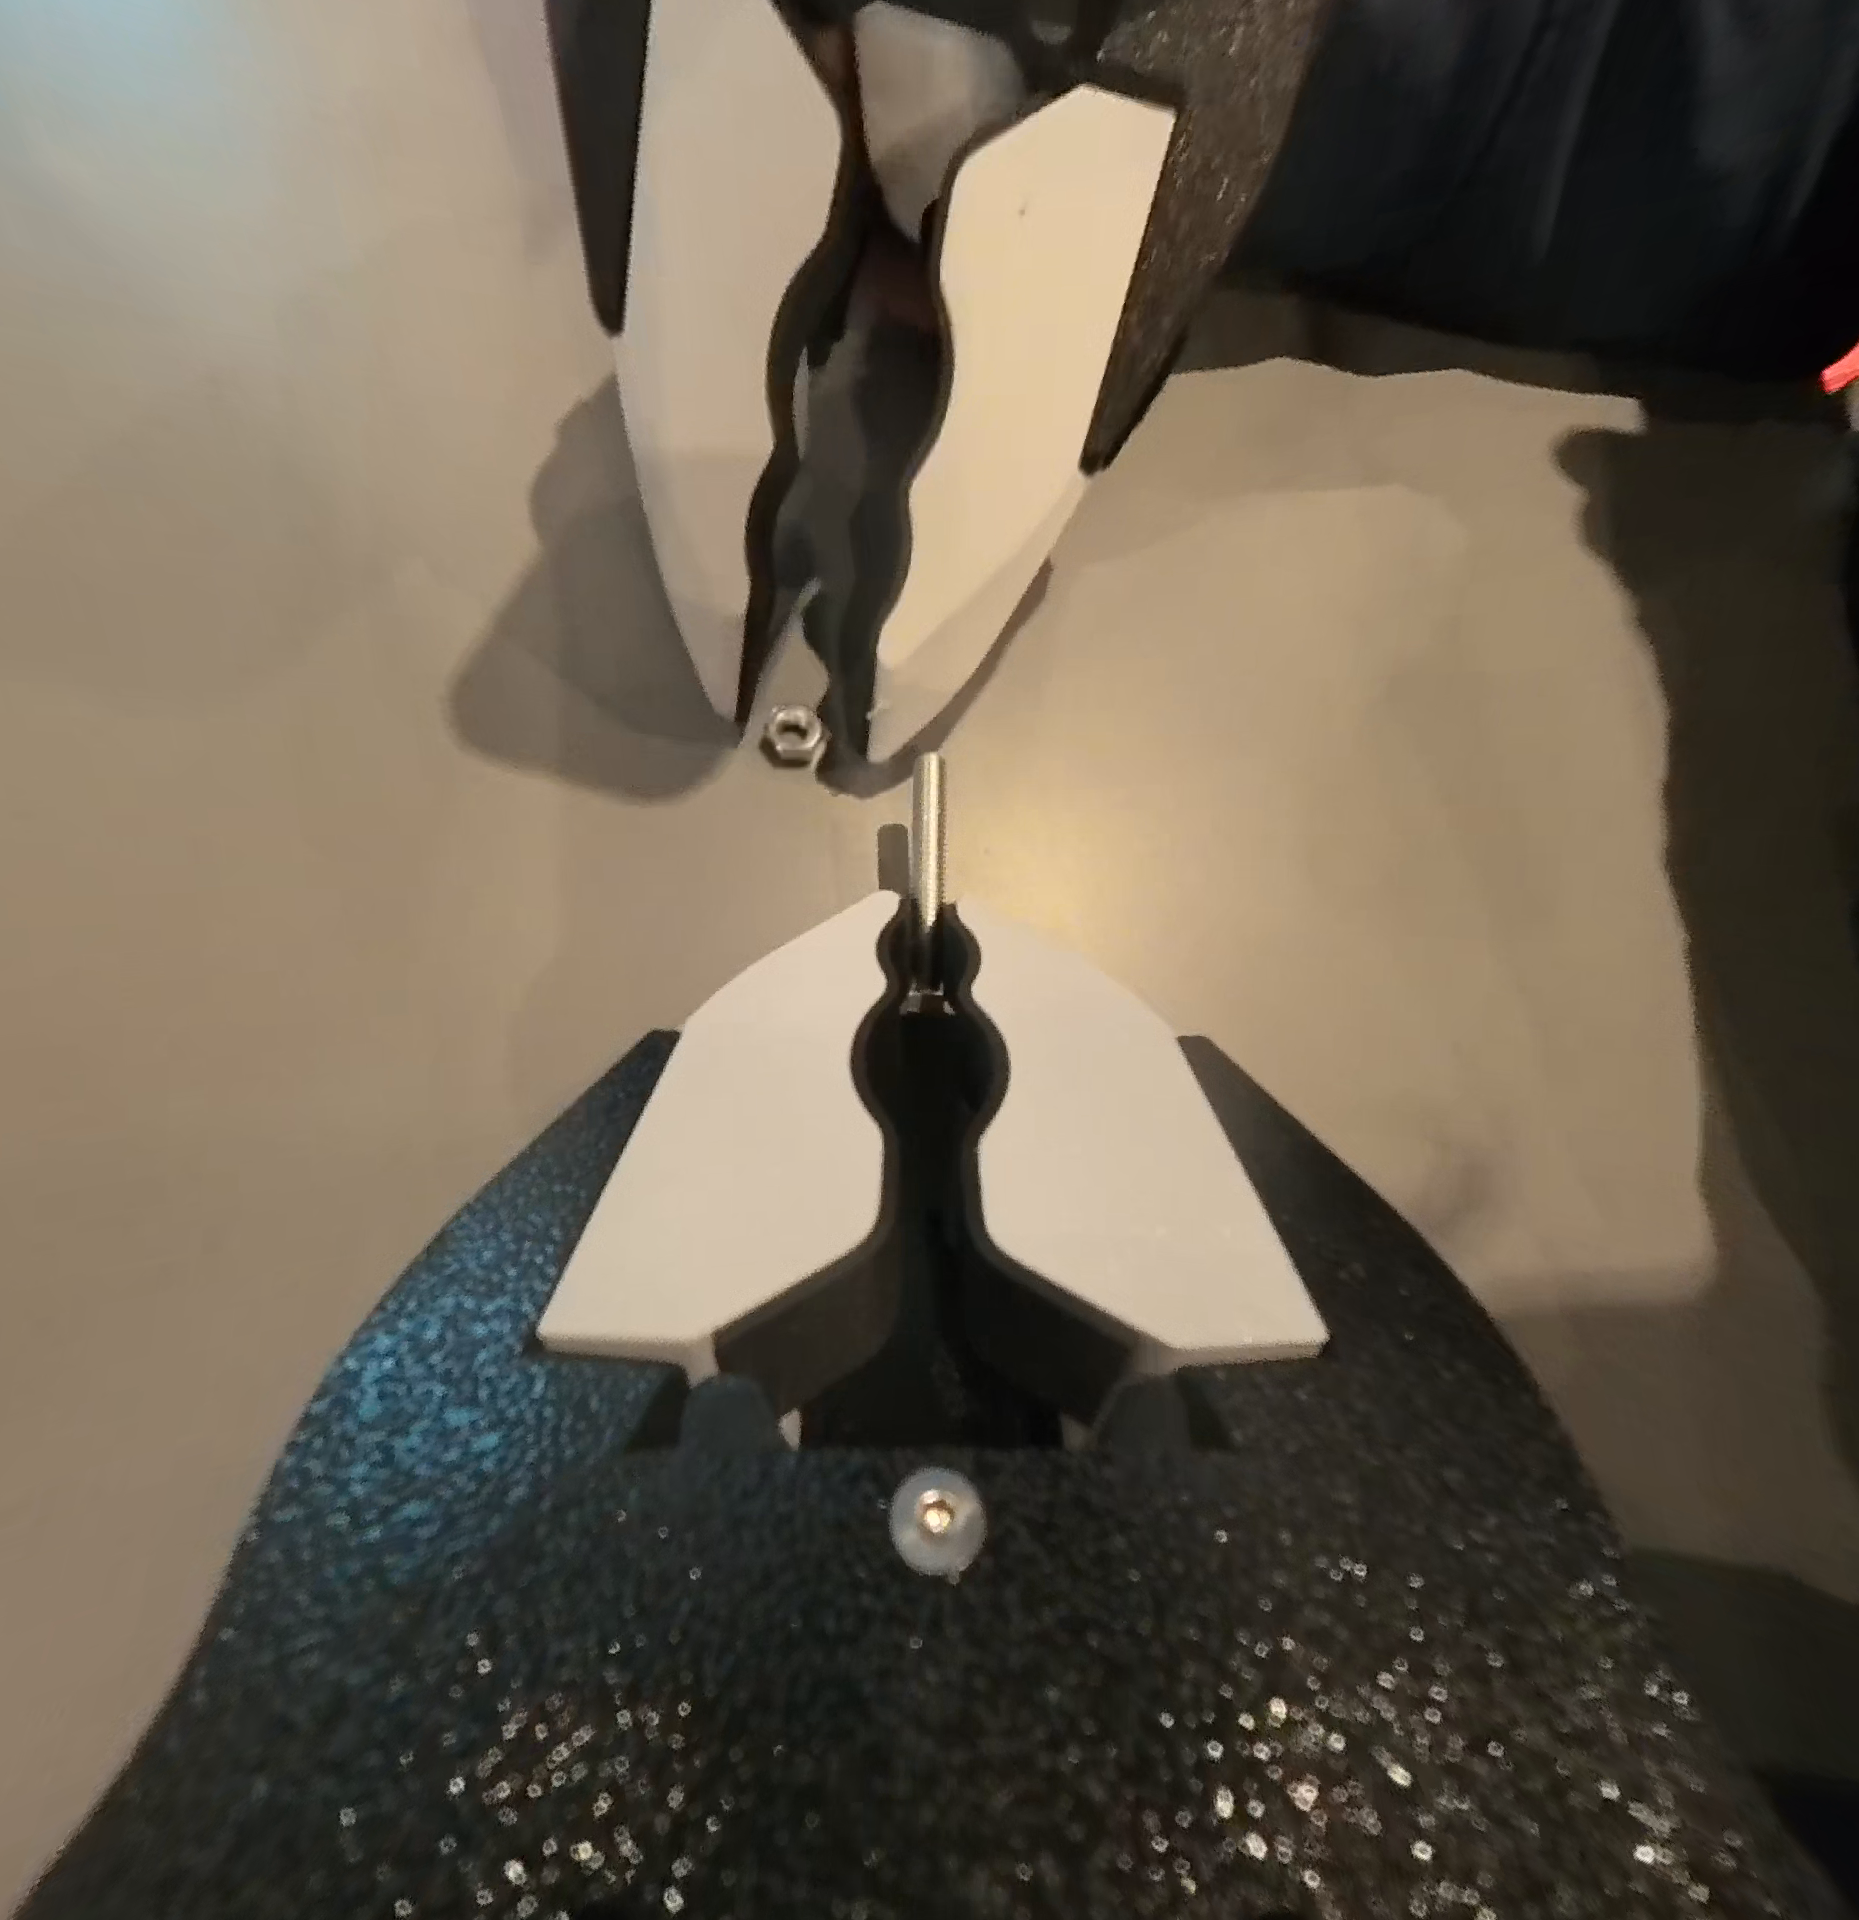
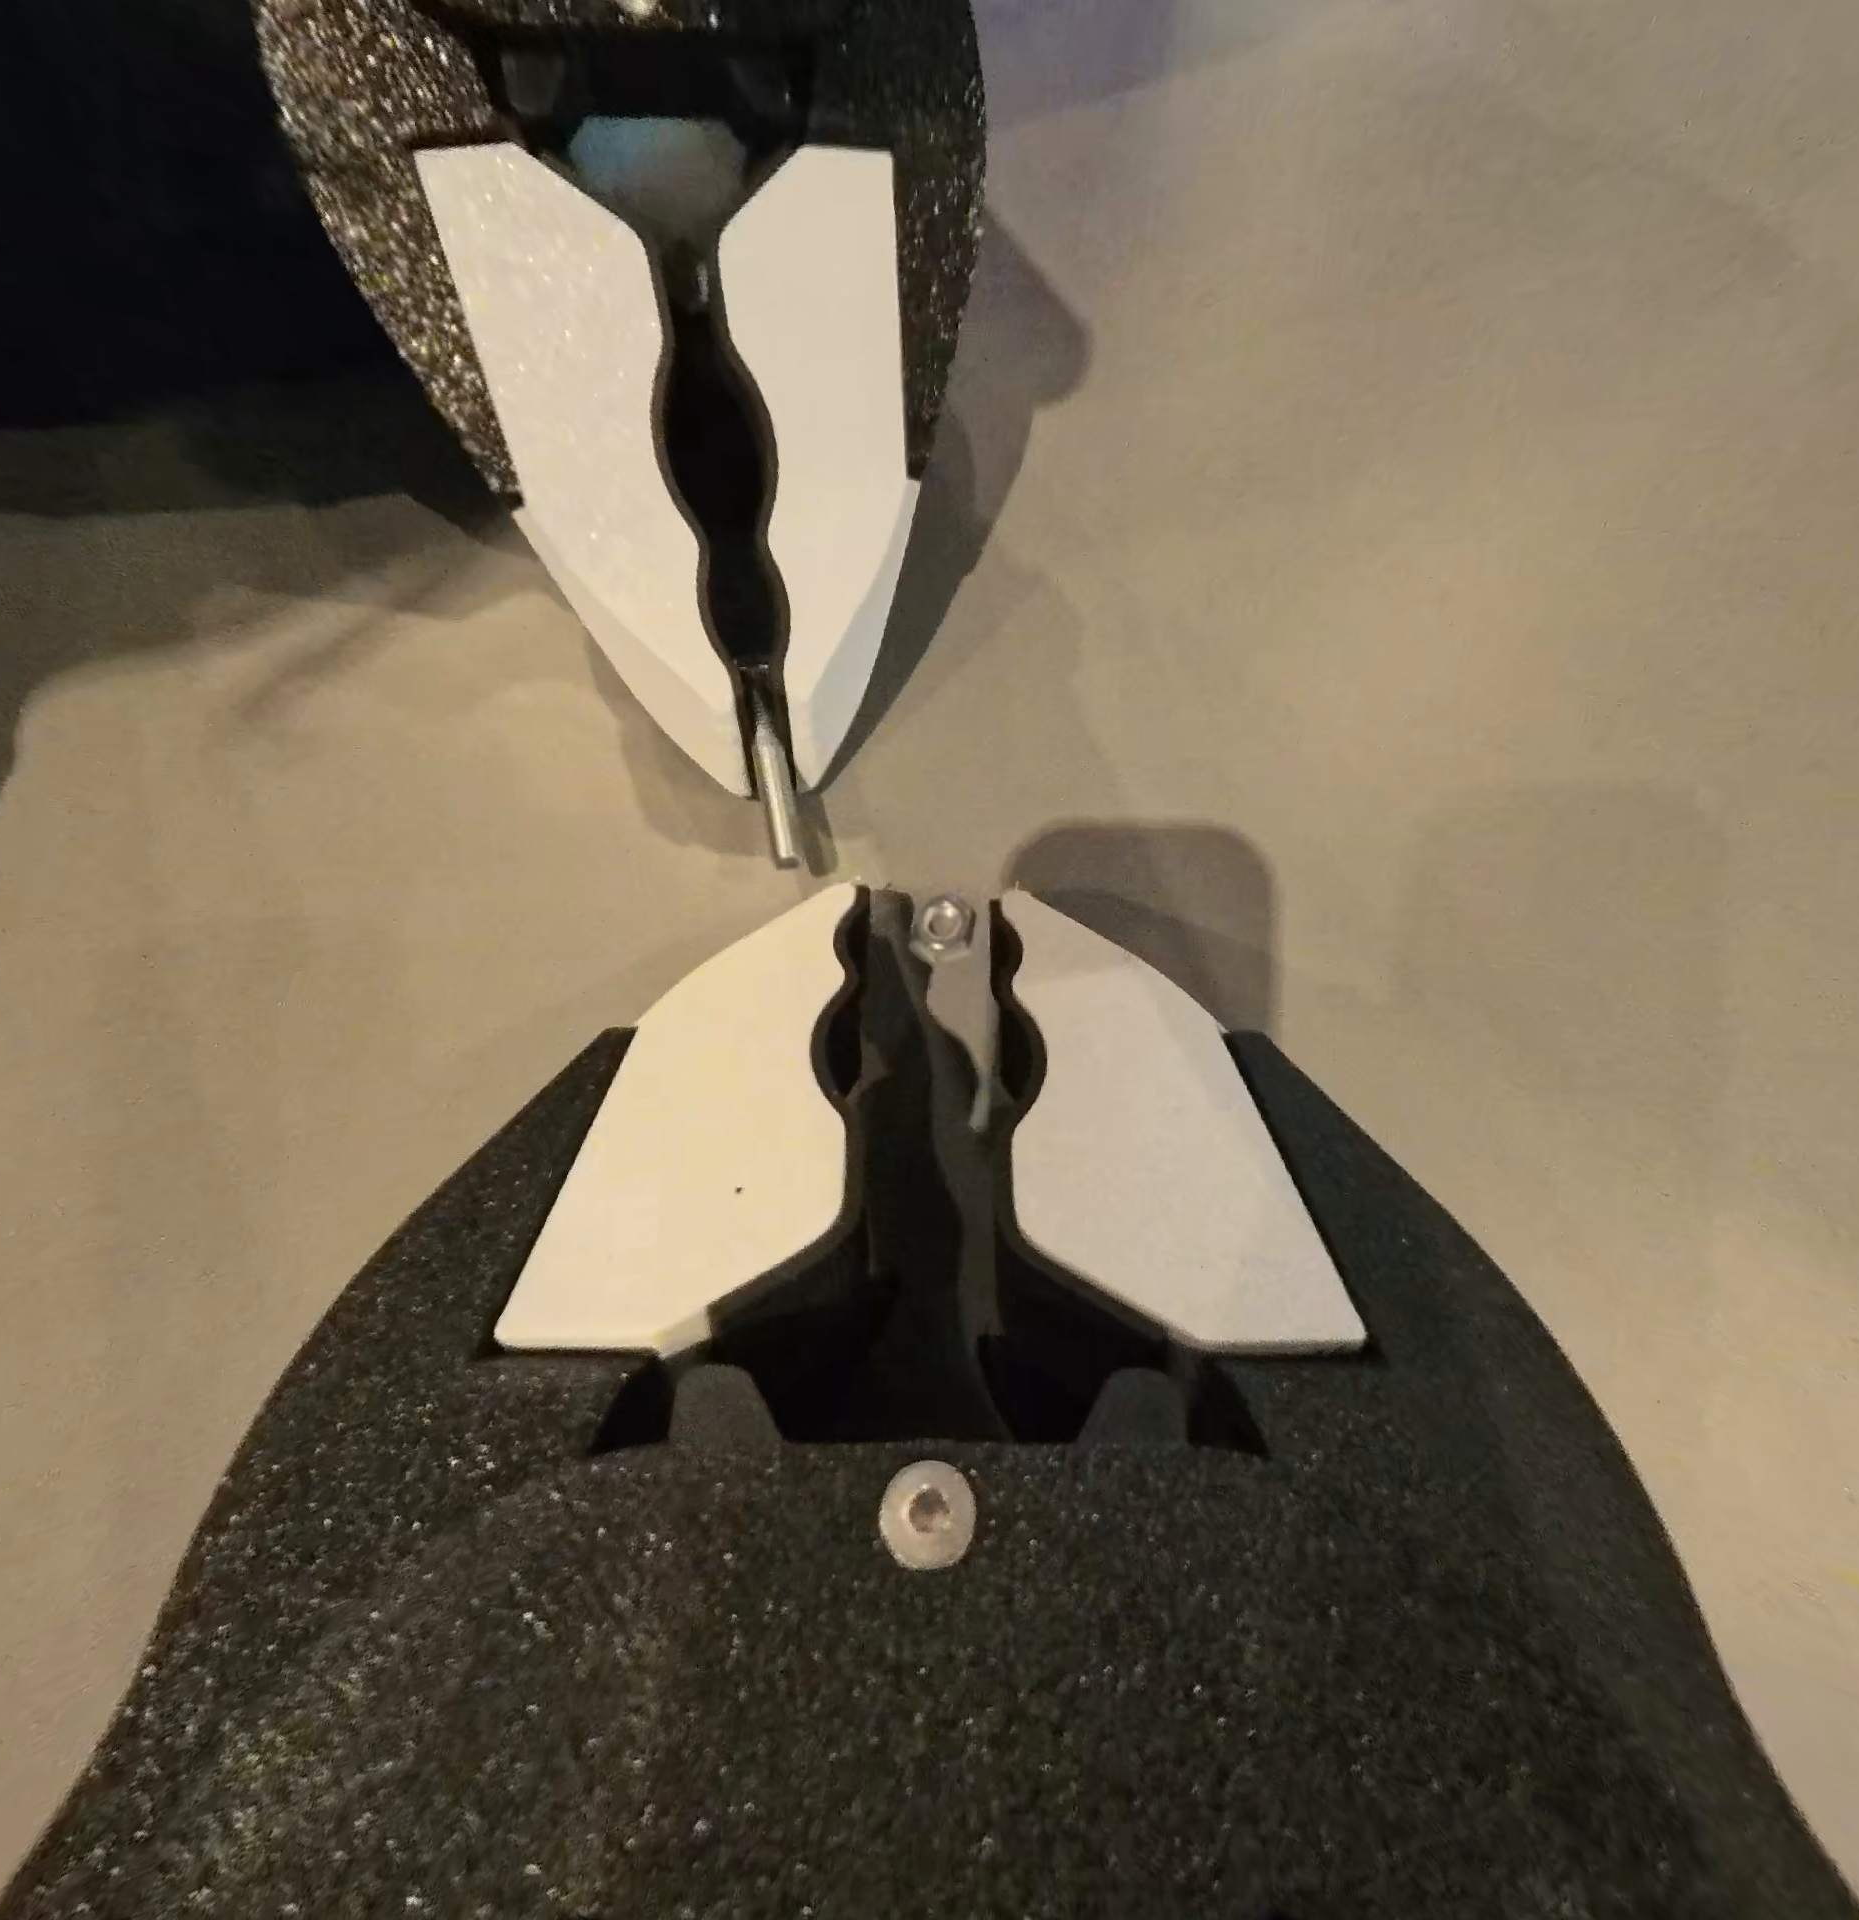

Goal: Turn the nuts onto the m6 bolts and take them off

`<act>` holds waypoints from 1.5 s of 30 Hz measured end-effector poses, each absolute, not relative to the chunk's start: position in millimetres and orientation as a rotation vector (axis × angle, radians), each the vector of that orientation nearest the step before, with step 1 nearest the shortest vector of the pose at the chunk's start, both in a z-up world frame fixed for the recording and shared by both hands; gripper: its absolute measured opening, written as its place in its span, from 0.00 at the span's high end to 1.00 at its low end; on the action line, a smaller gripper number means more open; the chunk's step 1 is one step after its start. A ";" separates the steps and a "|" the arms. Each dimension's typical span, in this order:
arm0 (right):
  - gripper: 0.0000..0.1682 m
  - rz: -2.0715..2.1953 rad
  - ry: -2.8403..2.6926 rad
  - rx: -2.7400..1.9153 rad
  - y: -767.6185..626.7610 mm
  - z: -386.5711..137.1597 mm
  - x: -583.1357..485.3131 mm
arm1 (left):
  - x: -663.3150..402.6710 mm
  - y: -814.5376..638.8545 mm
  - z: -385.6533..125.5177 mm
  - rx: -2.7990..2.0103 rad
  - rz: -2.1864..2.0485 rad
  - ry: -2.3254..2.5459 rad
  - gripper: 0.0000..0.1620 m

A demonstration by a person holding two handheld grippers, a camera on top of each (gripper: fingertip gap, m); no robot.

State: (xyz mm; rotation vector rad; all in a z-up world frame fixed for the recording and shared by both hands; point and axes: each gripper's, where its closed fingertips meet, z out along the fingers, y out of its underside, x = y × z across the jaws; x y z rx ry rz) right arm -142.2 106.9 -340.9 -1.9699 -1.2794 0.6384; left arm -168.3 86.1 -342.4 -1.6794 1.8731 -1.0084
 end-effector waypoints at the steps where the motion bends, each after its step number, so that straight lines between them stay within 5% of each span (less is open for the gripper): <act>1: 0.92 0.631 -1.282 -1.983 107.9 -342.7 -142.6 | -168.3 86.1 -342.4 -1.680 -1.009 1.873 0.97; 7: 0.94 0.538 -1.253 -1.981 108.4 -328.4 -137.3 | -168.2 86.1 -342.2 -1.678 -1.009 1.874 0.97; 15: 0.95 -0.073 -0.753 -2.042 45.8 -192.9 22.5 | -168.2 86.1 -342.2 -1.678 -1.009 1.874 0.97; 20: 0.94 -0.209 -0.547 -2.525 -3.6 -260.9 144.6 | -168.3 86.1 -342.1 -1.678 -1.009 1.874 0.97; 26: 0.94 -0.199 -0.668 -2.744 -13.8 -329.6 172.5 | -168.4 86.1 -342.0 -1.678 -1.010 1.875 0.97; 33: 0.91 -0.123 -0.561 -2.758 -18.3 -335.4 176.5 | -168.7 86.0 -342.0 -1.679 -1.013 1.875 0.97; 38: 0.87 -0.243 -0.342 -2.567 -21.7 -266.6 180.7 | -168.9 85.9 -342.0 -1.679 -1.013 1.876 0.97; 42: 0.85 -0.066 -0.541 -2.204 1.0 -189.4 74.8 | -169.0 85.6 -341.9 -1.677 -1.016 1.879 0.97; 45: 0.83 0.119 -0.891 -2.043 24.5 -200.0 -34.0 | -169.3 84.8 -342.0 -1.671 -1.017 1.886 0.97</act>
